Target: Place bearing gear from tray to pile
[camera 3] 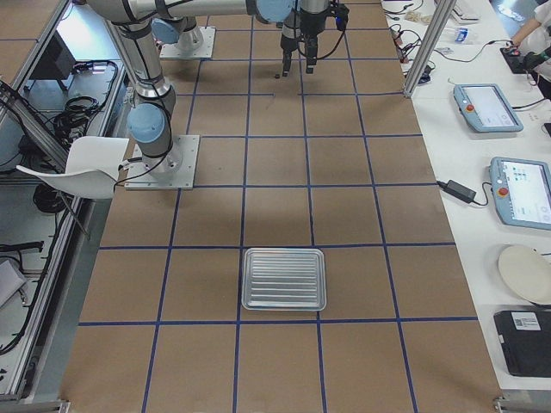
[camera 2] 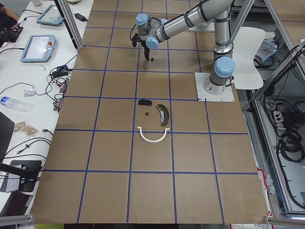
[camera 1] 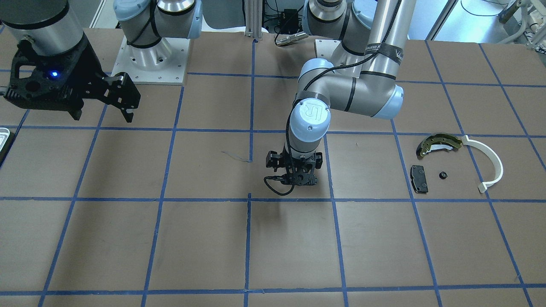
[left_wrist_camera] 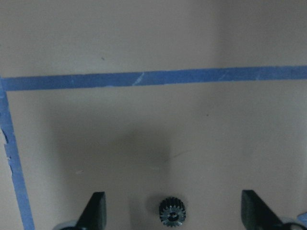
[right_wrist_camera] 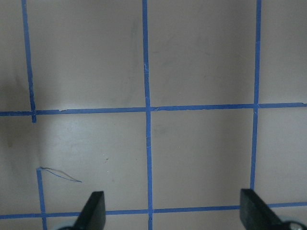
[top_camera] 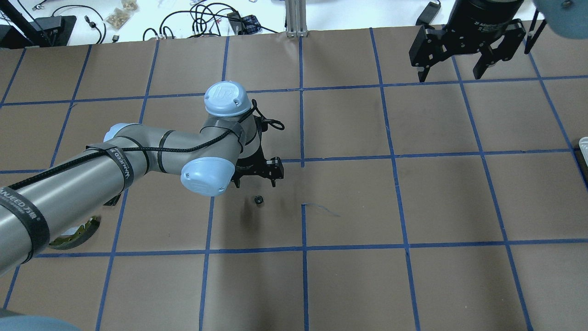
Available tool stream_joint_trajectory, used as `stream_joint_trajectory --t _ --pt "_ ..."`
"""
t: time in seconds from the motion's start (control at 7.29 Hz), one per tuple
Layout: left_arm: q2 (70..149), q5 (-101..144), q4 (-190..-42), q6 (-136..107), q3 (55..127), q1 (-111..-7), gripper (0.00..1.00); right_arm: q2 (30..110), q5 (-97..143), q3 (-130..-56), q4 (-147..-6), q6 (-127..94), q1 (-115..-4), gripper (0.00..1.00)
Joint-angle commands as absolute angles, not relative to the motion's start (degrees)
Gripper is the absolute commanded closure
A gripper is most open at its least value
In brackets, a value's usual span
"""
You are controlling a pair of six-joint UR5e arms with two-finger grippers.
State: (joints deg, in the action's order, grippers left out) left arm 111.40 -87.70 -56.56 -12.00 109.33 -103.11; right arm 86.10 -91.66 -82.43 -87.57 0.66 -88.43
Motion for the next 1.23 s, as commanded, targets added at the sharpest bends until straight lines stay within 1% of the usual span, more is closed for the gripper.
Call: stream_joint_trajectory --t 0.0,0.14,0.55,0.69,0.82,0.96,1.1 --pt "111.8 -87.63 -56.78 -12.22 109.68 -103.18 0.27 87.18 -91.58 -83.58 -87.36 1.05 -88.42 0.0" --pt "112.06 -87.63 -56.78 -12.3 110.21 -103.18 0.28 88.06 -91.41 -84.28 -87.62 0.97 -88.42 0.0" --pt "112.06 -87.63 -57.13 -12.39 110.83 -103.44 0.28 88.07 -91.32 -84.37 -87.54 1.06 -88.33 0.0" --pt "112.06 -87.63 -57.39 -12.39 110.83 -103.36 0.3 88.07 -91.23 -84.37 -87.54 1.05 -88.33 0.0" --pt "112.15 -87.63 -57.39 -12.39 110.74 -103.27 0.38 88.07 -91.23 -84.37 -87.54 1.05 -88.33 0.0" --pt "112.24 -87.63 -57.39 -12.39 110.74 -103.27 0.49 88.07 -91.23 -84.37 -87.54 1.05 -88.33 0.0" --pt "112.32 -87.63 -57.57 -12.31 110.74 -103.27 0.94 88.07 -91.23 -84.37 -87.54 1.05 -88.33 0.0"
